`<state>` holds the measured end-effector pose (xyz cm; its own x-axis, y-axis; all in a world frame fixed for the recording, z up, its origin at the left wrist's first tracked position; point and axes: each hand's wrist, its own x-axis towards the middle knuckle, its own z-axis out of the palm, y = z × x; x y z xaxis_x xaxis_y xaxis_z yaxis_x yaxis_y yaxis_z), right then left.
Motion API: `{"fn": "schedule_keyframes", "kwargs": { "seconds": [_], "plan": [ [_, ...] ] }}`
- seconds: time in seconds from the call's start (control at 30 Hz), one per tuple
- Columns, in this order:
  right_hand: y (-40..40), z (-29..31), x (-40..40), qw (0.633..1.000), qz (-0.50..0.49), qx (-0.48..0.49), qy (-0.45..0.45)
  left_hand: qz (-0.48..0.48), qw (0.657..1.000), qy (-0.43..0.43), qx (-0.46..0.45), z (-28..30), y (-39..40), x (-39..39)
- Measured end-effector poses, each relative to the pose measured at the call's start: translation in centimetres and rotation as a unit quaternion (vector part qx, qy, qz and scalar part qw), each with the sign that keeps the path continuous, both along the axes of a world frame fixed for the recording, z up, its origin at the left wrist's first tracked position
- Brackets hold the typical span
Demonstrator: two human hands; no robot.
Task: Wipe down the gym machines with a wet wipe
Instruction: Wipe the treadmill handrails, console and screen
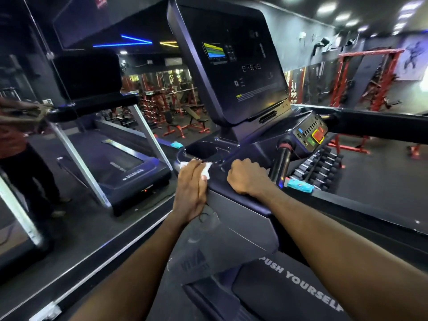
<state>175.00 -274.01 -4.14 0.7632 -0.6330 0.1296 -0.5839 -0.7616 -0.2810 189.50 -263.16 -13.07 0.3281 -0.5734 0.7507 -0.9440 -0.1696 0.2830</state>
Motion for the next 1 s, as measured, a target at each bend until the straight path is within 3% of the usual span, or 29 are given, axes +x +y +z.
{"fn": "schedule_keyframes", "kwargs": {
  "seconds": [0.17,0.33,0.5,0.7,0.83,1.0],
  "plan": [
    [0.5,0.1,2.1,1.0,0.0,-0.006,-0.005,-0.051,0.997,-0.052,0.016,-0.9,0.0,-0.1],
    [1.3,0.2,4.2,0.998,0.001,-0.042,-0.036,0.021,0.999,0.043,-0.016,-0.2,-0.3,2.2],
    [1.1,0.4,6.0,0.999,0.014,-0.023,-0.036,-0.006,0.998,-0.03,0.051,0.1,0.4,4.5],
    [1.5,0.6,7.5,0.997,0.023,-0.059,-0.044,0.023,0.998,0.025,0.055,-0.2,-0.2,5.1],
    [1.8,0.7,8.5,0.996,0.024,-0.065,-0.047,0.044,0.989,0.119,0.077,1.2,-0.7,7.2],
    [1.3,0.5,9.0,0.996,0.02,-0.073,-0.057,0.086,0.975,0.128,0.163,3.1,-3.3,9.8]
  ]
}}
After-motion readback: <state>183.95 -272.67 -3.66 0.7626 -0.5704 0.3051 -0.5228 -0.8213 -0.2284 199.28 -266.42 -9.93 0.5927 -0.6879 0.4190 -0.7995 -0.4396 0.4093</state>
